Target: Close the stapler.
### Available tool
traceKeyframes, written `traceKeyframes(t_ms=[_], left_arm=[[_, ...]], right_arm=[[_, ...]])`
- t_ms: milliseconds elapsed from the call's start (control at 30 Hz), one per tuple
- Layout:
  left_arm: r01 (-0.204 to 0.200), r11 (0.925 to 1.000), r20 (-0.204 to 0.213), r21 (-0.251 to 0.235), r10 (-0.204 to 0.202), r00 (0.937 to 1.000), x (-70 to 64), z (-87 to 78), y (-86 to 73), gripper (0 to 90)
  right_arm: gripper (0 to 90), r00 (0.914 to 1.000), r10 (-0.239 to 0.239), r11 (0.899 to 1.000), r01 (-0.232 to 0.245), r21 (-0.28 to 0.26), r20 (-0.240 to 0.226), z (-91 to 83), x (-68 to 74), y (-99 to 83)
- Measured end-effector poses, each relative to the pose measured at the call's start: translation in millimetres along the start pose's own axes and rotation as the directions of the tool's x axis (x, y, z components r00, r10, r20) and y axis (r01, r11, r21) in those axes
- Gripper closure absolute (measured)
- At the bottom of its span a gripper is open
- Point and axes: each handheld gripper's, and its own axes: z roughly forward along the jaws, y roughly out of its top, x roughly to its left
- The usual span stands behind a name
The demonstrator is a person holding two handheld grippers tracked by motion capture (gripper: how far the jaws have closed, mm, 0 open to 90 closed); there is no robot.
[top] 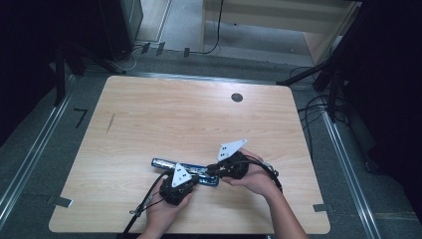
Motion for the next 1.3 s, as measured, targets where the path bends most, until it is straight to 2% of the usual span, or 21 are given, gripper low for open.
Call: traceKeyframes(t_ms=[867,1067,1300], left_arm=[[0.001,1.0,0.004,0.001,-0.001,1.0,0.7,0.0,0.0,90.0],[0.002,1.0,0.004,0.0,-0.002,1.0,0.7,0.0,0.0,90.0],[0.003,1.0,0.004,0.001,-0.003,1.0,0.8,0.0,0.1,90.0]], right_arm=[[78.9,0.9999,0.015,1.0,-0.015,-0.007,0.0,0.0,0.5,-1.2],[78.7,0.9999,0.001,1.0,-0.001,-0.008,-0.011,2.4,2.1,-2.1],[73.7,0.9999,-0.003,1.0,0.003,-0.025,-0.015,3.5,4.0,-3.7]])
